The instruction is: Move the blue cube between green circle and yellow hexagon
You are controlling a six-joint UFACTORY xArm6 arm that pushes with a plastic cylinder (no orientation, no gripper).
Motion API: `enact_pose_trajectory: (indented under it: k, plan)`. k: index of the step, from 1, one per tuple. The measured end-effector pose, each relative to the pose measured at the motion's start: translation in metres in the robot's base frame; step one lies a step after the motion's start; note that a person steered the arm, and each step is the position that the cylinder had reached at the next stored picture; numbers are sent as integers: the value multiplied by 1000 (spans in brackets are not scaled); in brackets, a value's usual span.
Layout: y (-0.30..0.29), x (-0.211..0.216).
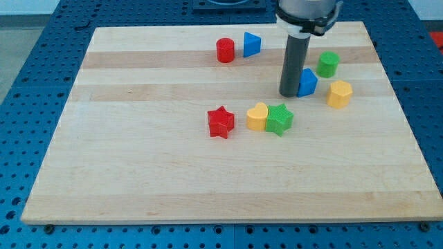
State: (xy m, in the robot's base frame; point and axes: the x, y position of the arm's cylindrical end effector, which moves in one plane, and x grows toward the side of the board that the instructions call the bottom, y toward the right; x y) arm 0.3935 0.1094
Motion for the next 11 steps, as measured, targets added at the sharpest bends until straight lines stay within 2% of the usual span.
enact_pose_trajectory:
  k: [1, 3, 4, 6, 8, 11]
  plan:
    - [3, -4]
    - [-11, -50]
    - [-11, -53]
    - [-14, -45]
    - [-12, -19]
    - [31, -14]
